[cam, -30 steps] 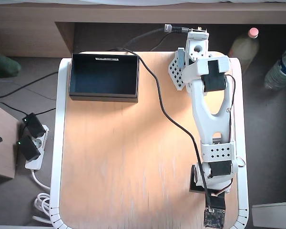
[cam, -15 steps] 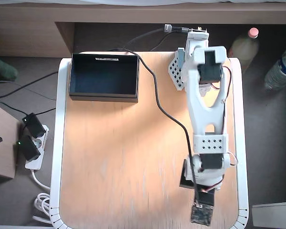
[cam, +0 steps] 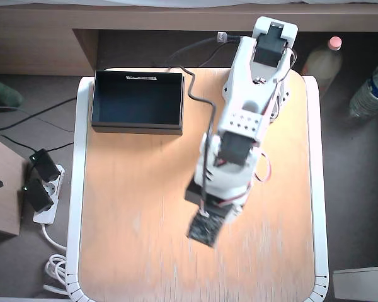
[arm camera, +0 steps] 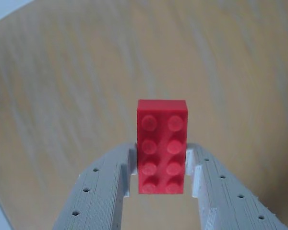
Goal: Grasp a lego block and put it in the bin.
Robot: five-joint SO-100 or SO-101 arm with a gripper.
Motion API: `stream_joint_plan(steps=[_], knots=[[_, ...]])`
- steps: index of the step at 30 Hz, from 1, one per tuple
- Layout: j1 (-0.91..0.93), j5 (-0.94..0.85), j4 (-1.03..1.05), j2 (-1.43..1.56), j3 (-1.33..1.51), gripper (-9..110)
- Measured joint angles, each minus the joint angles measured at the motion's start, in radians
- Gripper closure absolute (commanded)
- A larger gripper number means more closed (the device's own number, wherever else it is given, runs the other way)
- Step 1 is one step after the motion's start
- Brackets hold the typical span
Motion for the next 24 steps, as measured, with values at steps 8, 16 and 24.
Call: stream_joint_plan(steps=[8,16,24], knots=[[0.334,0.094,0.109,0.152,0.0,101],[0.655,0.14,0.153,0.204,0.0,101],[0.937,0.239,0.175,0.204,0.0,101]])
